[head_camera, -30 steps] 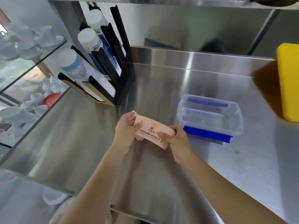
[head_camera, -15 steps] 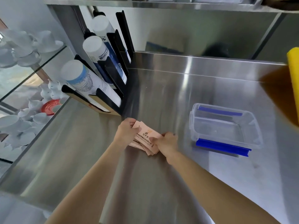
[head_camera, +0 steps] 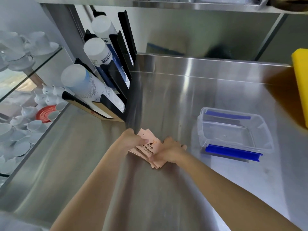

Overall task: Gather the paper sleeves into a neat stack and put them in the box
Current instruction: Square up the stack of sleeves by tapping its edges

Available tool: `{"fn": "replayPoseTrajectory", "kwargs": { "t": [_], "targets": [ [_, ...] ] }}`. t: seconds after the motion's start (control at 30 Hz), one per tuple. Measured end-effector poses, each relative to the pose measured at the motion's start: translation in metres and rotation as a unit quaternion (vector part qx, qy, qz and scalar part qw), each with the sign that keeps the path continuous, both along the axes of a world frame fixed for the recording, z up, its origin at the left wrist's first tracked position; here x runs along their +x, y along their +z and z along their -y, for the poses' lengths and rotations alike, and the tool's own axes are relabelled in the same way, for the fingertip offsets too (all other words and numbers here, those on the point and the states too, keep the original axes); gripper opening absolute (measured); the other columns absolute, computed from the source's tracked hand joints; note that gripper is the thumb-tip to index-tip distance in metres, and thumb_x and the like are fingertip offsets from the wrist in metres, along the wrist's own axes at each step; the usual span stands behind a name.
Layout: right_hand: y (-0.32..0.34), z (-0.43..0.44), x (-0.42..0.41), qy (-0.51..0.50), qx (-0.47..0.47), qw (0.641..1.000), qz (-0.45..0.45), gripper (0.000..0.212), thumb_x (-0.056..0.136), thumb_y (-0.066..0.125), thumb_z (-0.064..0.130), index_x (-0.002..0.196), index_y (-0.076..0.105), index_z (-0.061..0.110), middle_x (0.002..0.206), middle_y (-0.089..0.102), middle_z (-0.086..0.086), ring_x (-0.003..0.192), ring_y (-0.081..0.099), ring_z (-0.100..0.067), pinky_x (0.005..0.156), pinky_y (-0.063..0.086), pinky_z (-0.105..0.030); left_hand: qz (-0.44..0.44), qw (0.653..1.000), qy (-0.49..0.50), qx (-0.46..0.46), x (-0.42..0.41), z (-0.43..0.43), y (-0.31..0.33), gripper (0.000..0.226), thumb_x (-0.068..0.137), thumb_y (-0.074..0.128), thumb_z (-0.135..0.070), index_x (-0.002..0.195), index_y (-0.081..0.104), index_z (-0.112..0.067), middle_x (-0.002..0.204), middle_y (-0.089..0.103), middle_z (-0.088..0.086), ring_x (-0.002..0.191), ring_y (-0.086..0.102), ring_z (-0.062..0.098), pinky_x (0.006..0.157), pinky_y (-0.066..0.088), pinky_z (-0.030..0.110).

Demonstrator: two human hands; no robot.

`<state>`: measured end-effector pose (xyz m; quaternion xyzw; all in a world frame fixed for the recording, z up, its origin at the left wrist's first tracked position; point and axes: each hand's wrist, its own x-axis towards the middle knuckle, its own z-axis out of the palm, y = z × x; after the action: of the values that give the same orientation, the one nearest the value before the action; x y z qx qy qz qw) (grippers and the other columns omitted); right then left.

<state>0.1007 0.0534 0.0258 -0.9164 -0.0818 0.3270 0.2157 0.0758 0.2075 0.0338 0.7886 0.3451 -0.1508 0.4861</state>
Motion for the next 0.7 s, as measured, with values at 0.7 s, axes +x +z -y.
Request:
{"fn": "replayPoseTrajectory", "kwargs": {
  "t": [0.7],
  "targets": [
    [-0.002, 0.011, -0.002, 0.082, 0.166, 0.955, 0.232, 0.039, 0.066, 0.076, 0.011, 0.101, 0.058, 0.008, 0.100, 0.050, -0.009, 0.092, 0.050, -0.026, 0.082, 0.042, -0.030, 0.237, 0.928, 0.179, -0.225, -0.036, 0.026, -0.014, 0.044, 0.067, 0.061, -0.062, 0.094, 0.054, -0.028, 0.096, 0.064, -0.002, 0.088, 0.061, 0.012, 0.070, 0.043, 0.024]
  ]
}}
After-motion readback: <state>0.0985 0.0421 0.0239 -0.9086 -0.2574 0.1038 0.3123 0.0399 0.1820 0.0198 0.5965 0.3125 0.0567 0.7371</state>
